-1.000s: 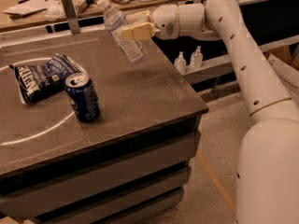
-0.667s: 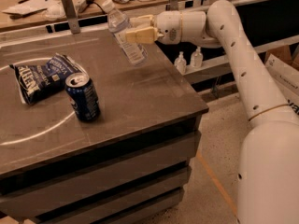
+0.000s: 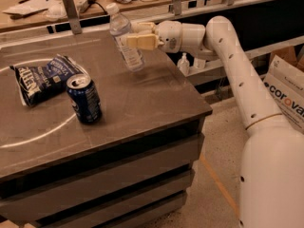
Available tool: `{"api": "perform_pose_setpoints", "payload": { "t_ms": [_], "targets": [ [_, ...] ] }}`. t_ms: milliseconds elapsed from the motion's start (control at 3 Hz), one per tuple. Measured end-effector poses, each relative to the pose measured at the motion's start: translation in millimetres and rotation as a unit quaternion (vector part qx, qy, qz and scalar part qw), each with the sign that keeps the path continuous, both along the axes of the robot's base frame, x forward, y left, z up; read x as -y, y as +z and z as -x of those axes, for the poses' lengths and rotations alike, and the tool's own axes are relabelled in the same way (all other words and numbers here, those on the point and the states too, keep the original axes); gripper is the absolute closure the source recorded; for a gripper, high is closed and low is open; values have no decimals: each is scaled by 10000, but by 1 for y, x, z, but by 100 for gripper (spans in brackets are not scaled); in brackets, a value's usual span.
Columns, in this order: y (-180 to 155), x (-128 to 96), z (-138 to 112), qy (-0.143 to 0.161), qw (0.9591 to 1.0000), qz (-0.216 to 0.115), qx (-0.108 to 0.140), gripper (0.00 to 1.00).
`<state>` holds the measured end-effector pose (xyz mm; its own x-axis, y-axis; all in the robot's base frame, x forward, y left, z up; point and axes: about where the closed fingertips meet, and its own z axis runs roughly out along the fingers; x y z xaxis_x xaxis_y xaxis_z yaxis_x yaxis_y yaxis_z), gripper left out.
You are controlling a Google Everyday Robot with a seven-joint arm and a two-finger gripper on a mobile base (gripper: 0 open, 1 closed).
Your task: Place blue plastic bottle upright
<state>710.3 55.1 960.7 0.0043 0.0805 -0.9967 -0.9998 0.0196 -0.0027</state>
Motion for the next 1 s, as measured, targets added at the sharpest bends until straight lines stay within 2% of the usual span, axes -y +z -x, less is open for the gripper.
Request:
{"api": "perform_pose_setpoints", "payload": {
  "t_ms": [333,667,1000],
  "targets": [
    [-6,-8,-1,112,9998,-143,-37,100],
    [-15,-13,-3,162,9994,-261,-135,86],
    [-22,-15,-4,248,9986,-390,-242,63]
  ]
}}
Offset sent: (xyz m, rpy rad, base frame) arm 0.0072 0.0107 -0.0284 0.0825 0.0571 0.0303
